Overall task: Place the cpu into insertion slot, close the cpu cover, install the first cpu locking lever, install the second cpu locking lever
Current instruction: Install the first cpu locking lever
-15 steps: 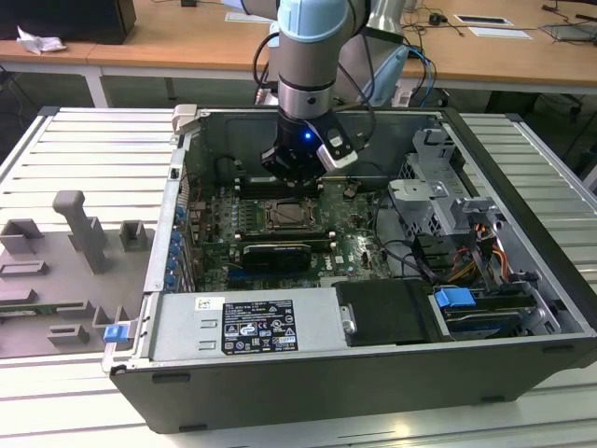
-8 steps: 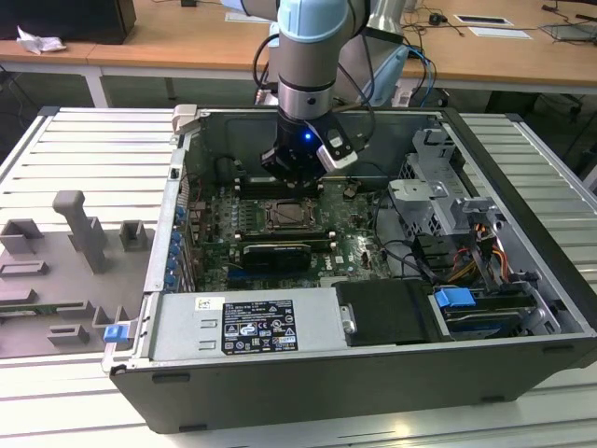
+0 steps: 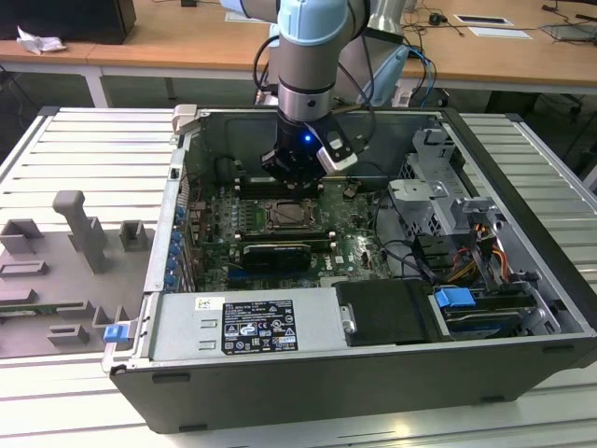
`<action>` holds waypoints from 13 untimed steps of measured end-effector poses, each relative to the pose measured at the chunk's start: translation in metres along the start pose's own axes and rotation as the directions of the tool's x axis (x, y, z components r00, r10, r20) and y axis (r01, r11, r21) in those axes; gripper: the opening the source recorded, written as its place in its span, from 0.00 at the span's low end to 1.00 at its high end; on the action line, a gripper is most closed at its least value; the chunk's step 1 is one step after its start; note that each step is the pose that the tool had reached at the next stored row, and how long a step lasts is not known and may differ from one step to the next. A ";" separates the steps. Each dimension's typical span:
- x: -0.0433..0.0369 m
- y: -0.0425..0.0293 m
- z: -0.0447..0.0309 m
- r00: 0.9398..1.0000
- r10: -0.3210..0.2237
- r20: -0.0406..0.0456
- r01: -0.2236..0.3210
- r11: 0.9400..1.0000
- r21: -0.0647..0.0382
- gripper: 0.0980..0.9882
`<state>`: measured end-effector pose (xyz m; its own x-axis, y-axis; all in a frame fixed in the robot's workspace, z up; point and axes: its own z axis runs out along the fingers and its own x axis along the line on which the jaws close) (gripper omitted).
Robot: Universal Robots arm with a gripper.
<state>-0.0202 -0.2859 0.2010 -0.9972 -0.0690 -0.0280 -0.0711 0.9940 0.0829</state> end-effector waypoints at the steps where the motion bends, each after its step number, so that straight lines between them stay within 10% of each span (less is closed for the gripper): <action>1: 0.0000 0.0000 -0.0002 1.000 0.000 0.000 0.000 1.000 0.000 0.01; 13: 0.0000 -0.0036 -0.0107 1.000 0.000 0.000 0.000 1.000 0.000 0.01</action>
<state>-0.0202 -0.2903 0.2113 -0.9972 -0.0693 -0.0280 -0.0714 0.9940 0.0831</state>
